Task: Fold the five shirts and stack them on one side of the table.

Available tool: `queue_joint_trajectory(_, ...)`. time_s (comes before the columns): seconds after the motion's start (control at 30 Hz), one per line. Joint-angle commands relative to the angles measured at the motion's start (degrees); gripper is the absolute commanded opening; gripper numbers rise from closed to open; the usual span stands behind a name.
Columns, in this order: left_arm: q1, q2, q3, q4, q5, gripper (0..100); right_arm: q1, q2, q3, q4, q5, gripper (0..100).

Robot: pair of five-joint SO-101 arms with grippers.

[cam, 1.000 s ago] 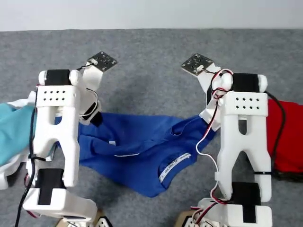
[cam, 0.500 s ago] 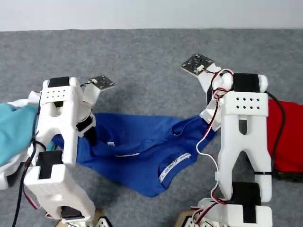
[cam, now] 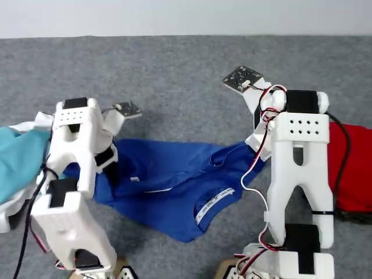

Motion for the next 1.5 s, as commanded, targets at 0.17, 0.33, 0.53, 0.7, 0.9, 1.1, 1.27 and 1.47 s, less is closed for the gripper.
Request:
queue_joint_trajectory(0.17,1.85,3.6,-1.71,5.98,-0.62,5,0.75,-2.33,-0.18,-0.57,0.44,1.0)
queue_joint_trajectory(0.33,2.55,-2.11,-2.95,7.38,-0.62,1,0.75,-2.33,-0.18,-0.57,0.26,1.0)
queue_joint_trajectory(0.53,2.29,-18.29,-2.77,7.47,-0.26,1,0.84,-2.95,-0.62,-0.57,0.18,1.0)
queue_joint_trajectory(0.7,1.93,-35.08,-3.03,7.47,4.22,1,2.77,-4.26,-6.33,-0.04,0.09,1.0)
queue_joint_trajectory(0.9,2.02,-49.76,-5.41,7.3,12.4,1,3.12,-5.93,-18.81,-0.75,0.35,1.0)
queue_joint_trajectory(1.1,1.93,-53.19,-17.36,7.3,18.2,1,2.95,-5.14,-38.33,-5.32,0.44,1.0)
queue_joint_trajectory(1.27,1.93,-53.19,-28.97,3.08,20.13,1,2.95,-5.14,-49.76,-13.41,0.53,1.0)
queue_joint_trajectory(1.47,1.93,-53.27,-38.64,-0.44,20.22,1,2.86,-5.85,-57.41,-20.0,6.68,1.0)
